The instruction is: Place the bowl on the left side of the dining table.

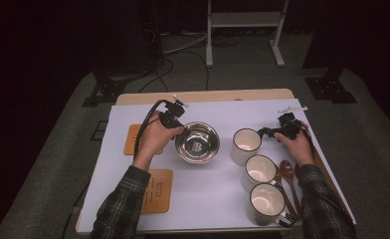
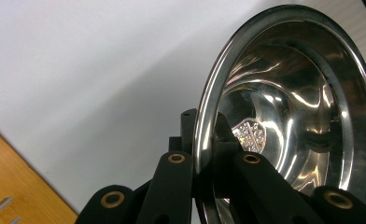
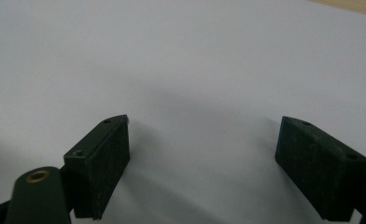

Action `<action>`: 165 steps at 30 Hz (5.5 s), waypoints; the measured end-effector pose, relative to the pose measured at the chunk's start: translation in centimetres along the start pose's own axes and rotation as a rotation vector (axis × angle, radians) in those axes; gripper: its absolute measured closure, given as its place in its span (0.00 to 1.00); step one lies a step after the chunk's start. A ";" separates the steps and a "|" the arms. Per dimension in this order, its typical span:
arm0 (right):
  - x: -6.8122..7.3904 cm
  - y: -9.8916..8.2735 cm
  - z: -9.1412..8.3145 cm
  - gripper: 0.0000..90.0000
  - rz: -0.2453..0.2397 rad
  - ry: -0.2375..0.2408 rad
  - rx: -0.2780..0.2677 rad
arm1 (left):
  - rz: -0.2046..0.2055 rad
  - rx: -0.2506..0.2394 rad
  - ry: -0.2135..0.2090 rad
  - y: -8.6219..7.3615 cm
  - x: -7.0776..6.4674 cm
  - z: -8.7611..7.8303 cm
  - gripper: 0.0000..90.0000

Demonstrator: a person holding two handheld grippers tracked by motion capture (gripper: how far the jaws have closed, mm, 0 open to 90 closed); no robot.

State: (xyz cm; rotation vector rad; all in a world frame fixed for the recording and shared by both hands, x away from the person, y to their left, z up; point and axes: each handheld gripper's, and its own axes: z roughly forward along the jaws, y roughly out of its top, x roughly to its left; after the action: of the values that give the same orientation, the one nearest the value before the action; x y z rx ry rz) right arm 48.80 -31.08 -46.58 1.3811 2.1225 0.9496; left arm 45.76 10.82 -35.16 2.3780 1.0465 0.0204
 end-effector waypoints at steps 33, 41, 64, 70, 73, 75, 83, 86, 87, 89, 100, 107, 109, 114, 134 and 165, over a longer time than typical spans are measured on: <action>0.0 0.0 0.0 0.18 0.001 0.000 0.000 | -0.091 -0.042 0.075 -0.2 4.5 -1.4 0.97; 0.0 0.0 0.0 0.18 0.000 0.000 -0.001 | -0.119 -0.050 0.100 -0.4 5.6 -1.7 0.97; 0.0 0.0 0.0 0.18 0.000 -0.001 -0.001 | -0.246 -0.052 0.167 -2.8 10.2 -2.8 0.97; 0.0 0.0 0.0 0.18 0.000 -0.001 -0.001 | -0.276 -0.039 0.183 -3.6 11.3 -2.7 0.97; 0.0 0.0 0.0 0.18 0.000 0.000 -0.001 | -0.295 -0.038 0.197 -4.0 11.9 -2.7 0.97; 0.0 0.0 0.0 0.18 0.000 -0.001 -0.001 | -0.304 -0.035 0.199 -4.3 12.3 -2.8 0.97; 0.0 0.0 0.0 0.18 0.000 0.000 -0.001 | -0.344 -0.027 0.218 -5.4 13.8 -3.0 0.97; 0.0 0.0 0.0 0.18 0.000 -0.001 -0.001 | -0.352 -0.021 0.226 -5.8 14.2 -3.0 0.97; 0.0 0.0 0.0 0.18 0.000 -0.001 -0.001 | -0.354 -0.020 0.227 -5.9 14.4 -3.0 0.97; 0.0 0.0 0.0 0.18 0.001 -0.001 -0.001 | -0.360 -0.016 0.226 -6.2 14.6 -3.0 0.97; 0.0 0.0 0.0 0.18 0.000 0.000 -0.001 | -0.389 0.001 0.230 -7.1 15.7 -2.9 0.97; 0.0 0.0 0.0 0.18 -0.001 -0.001 -0.001 | -0.406 0.018 0.234 -7.6 16.1 -2.9 0.96; 0.0 0.0 0.0 0.18 -0.001 -0.001 -0.001 | -0.408 0.026 0.239 -7.8 16.2 -2.8 0.95; 0.0 0.0 0.0 0.18 0.000 -0.001 -0.001 | -0.412 0.038 0.245 -8.0 16.4 -2.6 0.94; 0.0 0.0 0.0 0.18 -0.002 -0.002 -0.002 | -0.429 0.086 0.255 -8.7 16.9 -1.7 0.83; 0.0 0.0 0.0 0.18 -0.002 -0.002 -0.002 | -0.406 0.050 0.306 -8.4 17.0 -2.5 0.42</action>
State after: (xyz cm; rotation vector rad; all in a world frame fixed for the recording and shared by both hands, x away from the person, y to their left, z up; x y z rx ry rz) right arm 48.77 -31.05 -46.59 1.3785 2.1203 0.9494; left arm 51.35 28.29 -40.38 2.2053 1.6752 0.2179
